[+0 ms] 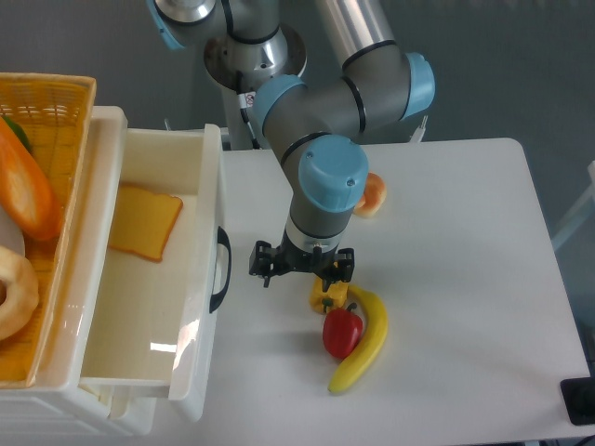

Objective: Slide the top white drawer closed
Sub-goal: 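Move the gripper toward the open white drawer's front face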

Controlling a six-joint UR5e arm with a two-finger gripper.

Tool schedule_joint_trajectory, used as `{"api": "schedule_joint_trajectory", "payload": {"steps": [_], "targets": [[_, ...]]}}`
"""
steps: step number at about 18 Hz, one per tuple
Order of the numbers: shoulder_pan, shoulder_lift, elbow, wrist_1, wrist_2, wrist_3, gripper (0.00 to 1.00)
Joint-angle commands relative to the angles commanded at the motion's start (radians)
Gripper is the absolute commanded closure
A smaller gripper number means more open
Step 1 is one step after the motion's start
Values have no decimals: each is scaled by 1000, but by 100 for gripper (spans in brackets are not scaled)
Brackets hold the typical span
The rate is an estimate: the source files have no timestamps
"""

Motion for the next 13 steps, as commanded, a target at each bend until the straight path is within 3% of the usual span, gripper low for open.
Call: {"api": "schedule_joint_trajectory", "payload": {"steps": [13], "targets": [[-26,0,0,0,-3,0,0]]}}
